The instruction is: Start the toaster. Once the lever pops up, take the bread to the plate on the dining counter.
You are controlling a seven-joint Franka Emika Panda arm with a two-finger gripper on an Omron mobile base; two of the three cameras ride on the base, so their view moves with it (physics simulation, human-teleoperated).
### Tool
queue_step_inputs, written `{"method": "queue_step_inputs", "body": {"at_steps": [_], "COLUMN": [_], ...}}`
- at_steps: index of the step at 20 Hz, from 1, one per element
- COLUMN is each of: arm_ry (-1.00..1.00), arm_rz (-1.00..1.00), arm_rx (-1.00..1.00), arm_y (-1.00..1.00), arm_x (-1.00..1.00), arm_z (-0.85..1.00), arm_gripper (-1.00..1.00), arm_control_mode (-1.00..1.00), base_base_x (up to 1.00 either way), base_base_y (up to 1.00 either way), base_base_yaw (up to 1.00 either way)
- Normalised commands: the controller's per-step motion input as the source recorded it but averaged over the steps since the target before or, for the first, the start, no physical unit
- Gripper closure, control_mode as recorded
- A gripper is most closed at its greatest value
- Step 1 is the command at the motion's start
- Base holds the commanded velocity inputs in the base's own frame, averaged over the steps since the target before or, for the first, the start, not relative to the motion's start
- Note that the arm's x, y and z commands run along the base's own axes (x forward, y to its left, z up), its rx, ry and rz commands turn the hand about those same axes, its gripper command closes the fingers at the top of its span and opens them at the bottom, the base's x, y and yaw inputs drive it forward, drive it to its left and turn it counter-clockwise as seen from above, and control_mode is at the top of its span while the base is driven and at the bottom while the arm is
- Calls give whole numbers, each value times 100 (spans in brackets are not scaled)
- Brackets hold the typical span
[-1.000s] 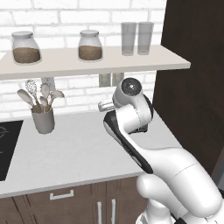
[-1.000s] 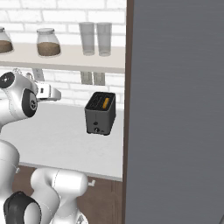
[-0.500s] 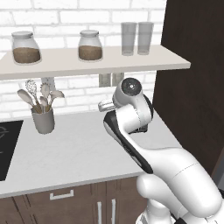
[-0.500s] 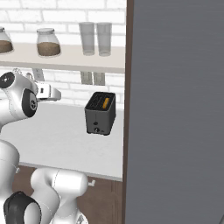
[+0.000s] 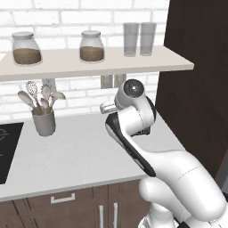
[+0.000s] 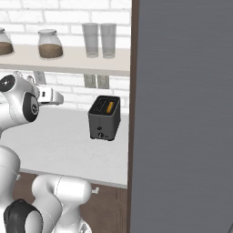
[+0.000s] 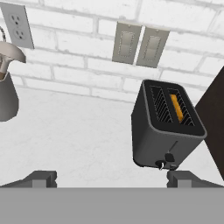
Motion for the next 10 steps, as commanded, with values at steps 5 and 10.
{"method": "queue_step_inputs", "body": {"at_steps": [5,10], "arm_ry": [0,0], "arm_rz": [0,0], "arm_rx": [0,0], "arm_y": [0,0], "arm_x": [0,0], "arm_z": [0,0], "arm_gripper": [-100,-100], "arm_control_mode": [-100,-100], "base_base_x": [0,0], "base_base_y": [0,0], "base_base_yaw": [0,0]}}
